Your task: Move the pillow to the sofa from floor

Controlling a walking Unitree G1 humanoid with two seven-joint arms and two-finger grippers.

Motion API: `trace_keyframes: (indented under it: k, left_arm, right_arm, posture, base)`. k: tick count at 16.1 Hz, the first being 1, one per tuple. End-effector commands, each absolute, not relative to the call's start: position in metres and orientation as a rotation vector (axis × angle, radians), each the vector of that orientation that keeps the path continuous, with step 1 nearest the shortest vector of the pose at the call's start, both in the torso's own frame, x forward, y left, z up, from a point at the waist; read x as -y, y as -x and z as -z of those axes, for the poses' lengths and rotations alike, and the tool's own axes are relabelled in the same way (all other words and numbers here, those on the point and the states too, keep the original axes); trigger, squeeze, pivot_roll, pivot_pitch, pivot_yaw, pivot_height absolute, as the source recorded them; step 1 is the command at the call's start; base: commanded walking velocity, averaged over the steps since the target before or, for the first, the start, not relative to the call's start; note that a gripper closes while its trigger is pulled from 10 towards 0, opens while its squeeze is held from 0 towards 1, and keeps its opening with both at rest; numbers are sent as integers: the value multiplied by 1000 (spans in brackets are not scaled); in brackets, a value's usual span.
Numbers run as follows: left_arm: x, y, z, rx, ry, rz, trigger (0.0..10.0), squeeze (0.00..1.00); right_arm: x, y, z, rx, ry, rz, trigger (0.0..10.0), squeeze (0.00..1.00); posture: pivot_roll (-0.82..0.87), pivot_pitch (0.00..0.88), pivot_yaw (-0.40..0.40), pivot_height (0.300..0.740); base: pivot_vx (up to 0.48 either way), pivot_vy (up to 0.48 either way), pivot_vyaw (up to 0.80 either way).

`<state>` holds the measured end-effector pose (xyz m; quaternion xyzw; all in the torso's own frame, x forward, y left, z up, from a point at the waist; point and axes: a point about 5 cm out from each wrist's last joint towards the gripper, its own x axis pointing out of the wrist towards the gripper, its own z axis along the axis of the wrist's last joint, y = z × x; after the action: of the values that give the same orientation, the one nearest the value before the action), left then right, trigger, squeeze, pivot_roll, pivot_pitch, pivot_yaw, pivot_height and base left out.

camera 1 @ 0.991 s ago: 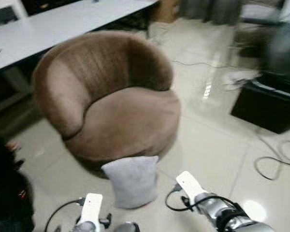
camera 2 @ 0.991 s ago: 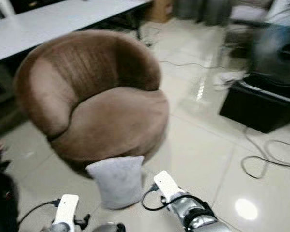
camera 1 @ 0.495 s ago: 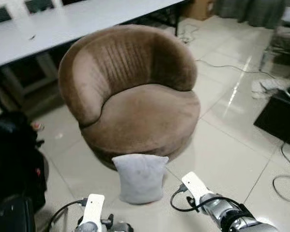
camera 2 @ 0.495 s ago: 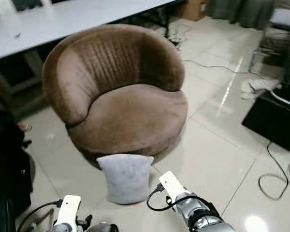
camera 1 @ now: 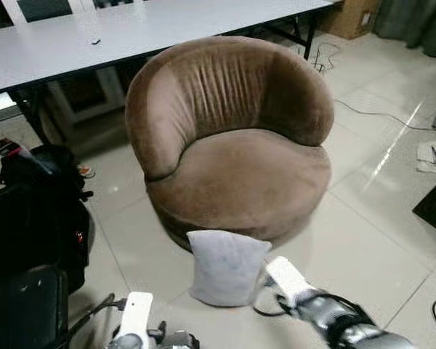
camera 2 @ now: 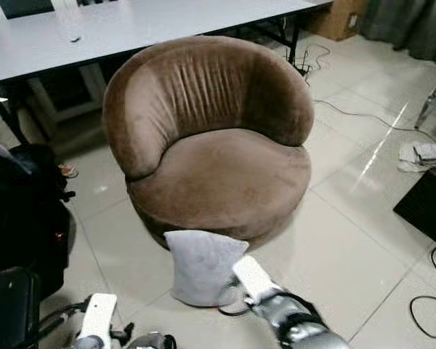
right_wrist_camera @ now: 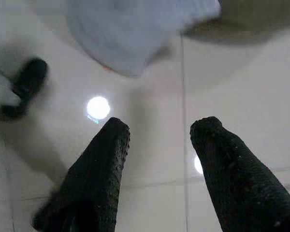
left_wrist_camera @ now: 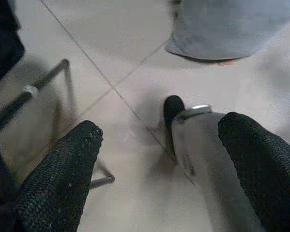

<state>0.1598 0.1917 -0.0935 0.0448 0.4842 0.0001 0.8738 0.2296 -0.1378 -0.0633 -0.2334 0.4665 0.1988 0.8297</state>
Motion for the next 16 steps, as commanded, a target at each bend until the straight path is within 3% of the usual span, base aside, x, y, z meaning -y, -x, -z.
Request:
trace_keyframes:
  k: [1,8,16]
  left_arm:
    - [-191,-159,94,-1011,-92,-1,10000,0]
    - [-190,-160,93,-1000,-85,-6,10000,0]
    - [-190,-158,94,-1000,-86,-13,10000,0]
  right_arm:
    - [143,-228,64,-1001,508,-421,10000,0]
    - [143,-228,64,-1005,523,-428,10000,0]
    - [143,-227,65,-1007,526,-430,10000,0]
  posture:
    - [-62,0,26,736]
    - [-65,0,26,736]
    - [-65,0,29,736]
  base:
    - [0,0,0]
    - [0,0,0]
    - [413,0,0]
